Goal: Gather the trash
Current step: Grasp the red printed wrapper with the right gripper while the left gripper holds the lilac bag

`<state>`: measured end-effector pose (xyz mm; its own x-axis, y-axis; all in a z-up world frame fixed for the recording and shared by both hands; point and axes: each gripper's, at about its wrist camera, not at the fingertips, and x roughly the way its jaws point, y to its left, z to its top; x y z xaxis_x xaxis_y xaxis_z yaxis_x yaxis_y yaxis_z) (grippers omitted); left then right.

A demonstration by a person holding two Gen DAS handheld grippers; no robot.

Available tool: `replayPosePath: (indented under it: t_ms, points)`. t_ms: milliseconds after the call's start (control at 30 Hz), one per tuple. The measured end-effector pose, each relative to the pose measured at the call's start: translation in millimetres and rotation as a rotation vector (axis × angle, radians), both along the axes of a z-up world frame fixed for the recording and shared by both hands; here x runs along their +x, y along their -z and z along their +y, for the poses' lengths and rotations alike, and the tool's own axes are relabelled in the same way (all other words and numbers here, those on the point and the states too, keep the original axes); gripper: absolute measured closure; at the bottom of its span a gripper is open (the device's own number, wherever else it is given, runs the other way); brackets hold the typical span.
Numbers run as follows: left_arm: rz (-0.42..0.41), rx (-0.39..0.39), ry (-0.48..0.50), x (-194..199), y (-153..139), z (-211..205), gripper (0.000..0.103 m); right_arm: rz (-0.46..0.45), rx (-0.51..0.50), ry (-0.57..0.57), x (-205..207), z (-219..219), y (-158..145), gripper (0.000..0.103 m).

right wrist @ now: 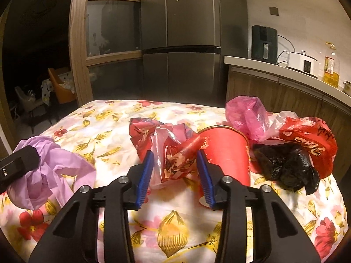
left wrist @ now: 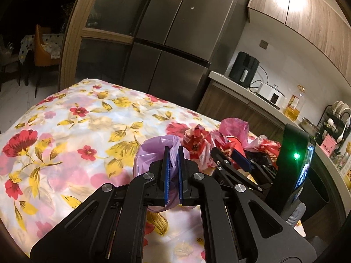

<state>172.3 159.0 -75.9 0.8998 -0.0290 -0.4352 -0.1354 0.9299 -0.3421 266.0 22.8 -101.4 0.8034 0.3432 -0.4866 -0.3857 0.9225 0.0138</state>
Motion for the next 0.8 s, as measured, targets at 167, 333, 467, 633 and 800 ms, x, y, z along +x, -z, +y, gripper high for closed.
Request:
replayPosePath:
  t_ms: [167,333,467,633,800]
  points:
    - [0.003,0.002,0.007,1.0,0.4,-2.4,0.098,0.023,0.021,-0.023,3.4,-0.9,1.0,0.077]
    - [0.001,0.005,0.008,0.1,0.1,-3.9,0.098,0.036,0.048,-0.042,2.7,-3.8,0.7,0.092]
    - [-0.003,0.008,0.008,-1.6,-1.1,-5.5,0.098,0.023,0.059,-0.042,-3.9,-7.3,-3.7,0.094]
    - [-0.020,0.020,0.015,-5.7,-7.1,-10.4,0.098,-0.004,0.072,-0.038,-18.7,-18.5,-13.0,0.094]
    - [-0.037,0.038,0.028,-11.0,-14.3,-20.4,0.099,-0.041,0.103,-0.033,-37.6,-35.0,-27.4,0.094]
